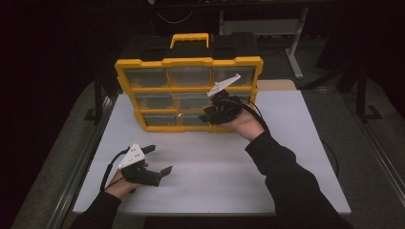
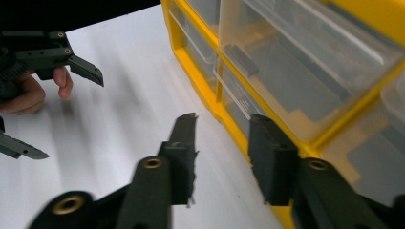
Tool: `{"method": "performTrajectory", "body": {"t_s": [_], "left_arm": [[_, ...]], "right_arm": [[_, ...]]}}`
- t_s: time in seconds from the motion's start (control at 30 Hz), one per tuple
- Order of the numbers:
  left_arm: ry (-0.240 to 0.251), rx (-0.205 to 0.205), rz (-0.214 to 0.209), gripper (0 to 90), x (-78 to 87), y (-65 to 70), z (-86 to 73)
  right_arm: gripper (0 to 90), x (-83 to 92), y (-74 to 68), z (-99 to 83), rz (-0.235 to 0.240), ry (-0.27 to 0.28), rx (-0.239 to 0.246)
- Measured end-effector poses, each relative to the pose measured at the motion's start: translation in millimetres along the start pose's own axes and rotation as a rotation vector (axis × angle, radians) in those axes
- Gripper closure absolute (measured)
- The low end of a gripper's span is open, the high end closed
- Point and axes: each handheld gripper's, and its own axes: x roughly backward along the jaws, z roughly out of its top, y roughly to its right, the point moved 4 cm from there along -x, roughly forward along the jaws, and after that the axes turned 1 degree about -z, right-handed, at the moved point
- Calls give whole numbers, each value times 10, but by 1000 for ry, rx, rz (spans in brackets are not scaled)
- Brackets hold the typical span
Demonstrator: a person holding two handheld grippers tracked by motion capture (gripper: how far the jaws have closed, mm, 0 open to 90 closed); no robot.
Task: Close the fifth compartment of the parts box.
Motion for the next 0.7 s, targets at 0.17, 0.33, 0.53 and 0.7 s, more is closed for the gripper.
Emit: {"method": "performTrajectory", "body": {"t_s": [0.17,0.33,0.53,0.7], "left_arm": [[-1,1,-1,0,1,1,-4],[-5,2,0,0,8,0,-12],[-6,2,-2,0,5,1,-11],[-8,4,-3,0,3,2,-15]], "right_arm": [[481,16,15,-128,-23,3,-11],[418,36,22,-246,-19,6,-25],[341,28,21,-389,-26,12,-40],[279,36,11,-505,-19,24,-62]]}}
